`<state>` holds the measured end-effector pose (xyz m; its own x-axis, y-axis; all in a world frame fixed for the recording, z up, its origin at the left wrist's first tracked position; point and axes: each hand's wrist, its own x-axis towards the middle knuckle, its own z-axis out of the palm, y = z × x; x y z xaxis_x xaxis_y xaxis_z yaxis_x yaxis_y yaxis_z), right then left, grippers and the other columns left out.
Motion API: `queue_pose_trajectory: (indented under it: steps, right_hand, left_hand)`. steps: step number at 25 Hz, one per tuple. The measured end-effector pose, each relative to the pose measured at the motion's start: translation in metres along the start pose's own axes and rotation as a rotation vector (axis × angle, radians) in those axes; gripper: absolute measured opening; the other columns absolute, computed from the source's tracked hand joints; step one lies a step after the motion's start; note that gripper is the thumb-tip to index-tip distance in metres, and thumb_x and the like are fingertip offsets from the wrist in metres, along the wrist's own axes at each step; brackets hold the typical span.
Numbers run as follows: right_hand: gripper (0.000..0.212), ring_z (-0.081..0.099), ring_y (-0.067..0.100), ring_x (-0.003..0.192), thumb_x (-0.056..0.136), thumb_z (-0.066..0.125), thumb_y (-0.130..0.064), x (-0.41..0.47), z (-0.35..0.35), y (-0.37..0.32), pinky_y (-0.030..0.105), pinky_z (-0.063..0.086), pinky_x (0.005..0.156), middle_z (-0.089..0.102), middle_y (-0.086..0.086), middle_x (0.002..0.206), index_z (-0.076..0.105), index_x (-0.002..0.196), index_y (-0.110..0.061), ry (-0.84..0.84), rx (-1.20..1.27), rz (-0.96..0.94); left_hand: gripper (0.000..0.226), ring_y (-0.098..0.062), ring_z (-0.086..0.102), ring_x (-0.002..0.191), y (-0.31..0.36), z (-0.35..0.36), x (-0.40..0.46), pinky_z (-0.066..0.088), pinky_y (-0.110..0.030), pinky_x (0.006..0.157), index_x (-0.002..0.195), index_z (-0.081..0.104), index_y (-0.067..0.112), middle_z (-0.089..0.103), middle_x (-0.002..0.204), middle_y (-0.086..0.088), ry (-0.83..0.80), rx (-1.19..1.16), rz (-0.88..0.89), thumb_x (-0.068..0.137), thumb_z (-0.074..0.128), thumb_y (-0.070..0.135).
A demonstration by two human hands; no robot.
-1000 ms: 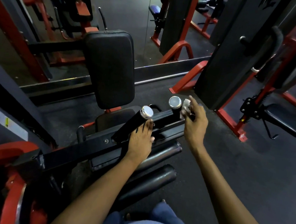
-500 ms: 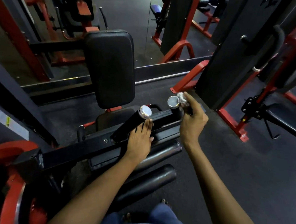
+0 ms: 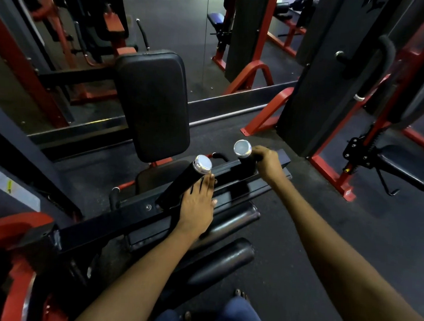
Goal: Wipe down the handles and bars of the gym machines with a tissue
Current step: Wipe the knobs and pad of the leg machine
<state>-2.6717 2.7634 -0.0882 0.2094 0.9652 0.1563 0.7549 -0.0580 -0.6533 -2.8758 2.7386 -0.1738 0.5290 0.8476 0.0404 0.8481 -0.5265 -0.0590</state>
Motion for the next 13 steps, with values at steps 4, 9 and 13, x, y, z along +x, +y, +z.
queue_pose_trajectory:
  steps: [4, 9, 13]
  right_hand:
    - [0.024, 0.062, 0.028, 0.095, 0.086, 0.054, 0.003, -0.039, 0.03, 0.063, 0.035, 0.05, 0.087, 0.063, 0.017, 0.106, 0.067, 0.105, -0.001, 0.324, 0.002, 0.633]
    - [0.023, 0.055, 0.025, 0.085, 0.092, 0.05, -0.003, -0.073, 0.063, 0.078, 0.02, 0.035, 0.076, 0.059, 0.02, 0.102, 0.066, 0.106, 0.003, 0.21, -0.055, 0.555]
    - [0.019, 0.045, 0.005, 0.063, 0.095, 0.049, -0.011, -0.081, 0.082, 0.06, 0.017, 0.038, 0.063, 0.052, 0.0, 0.077, 0.059, 0.09, 0.004, 0.245, 0.009, 0.543]
  left_hand:
    - [0.068, -0.026, 0.005, 0.148, -0.002, 0.002, 0.0, 0.016, -0.039, 0.116, 0.151, -0.011, 0.005, -0.004, 0.162, -0.011, 0.023, -0.022, -0.002, 0.103, 0.025, 0.038]
    - [0.068, -0.026, 0.008, 0.148, 0.0, 0.005, 0.0, 0.017, -0.041, 0.116, 0.148, -0.009, 0.005, 0.0, 0.161, -0.01, 0.047, 0.02, -0.006, 0.103, 0.027, 0.04]
    - [0.068, -0.027, 0.009, 0.148, 0.003, 0.005, 0.002, 0.019, -0.042, 0.116, 0.151, -0.003, 0.006, 0.004, 0.161, -0.01, 0.017, 0.023, -0.029, 0.102, 0.03, 0.041]
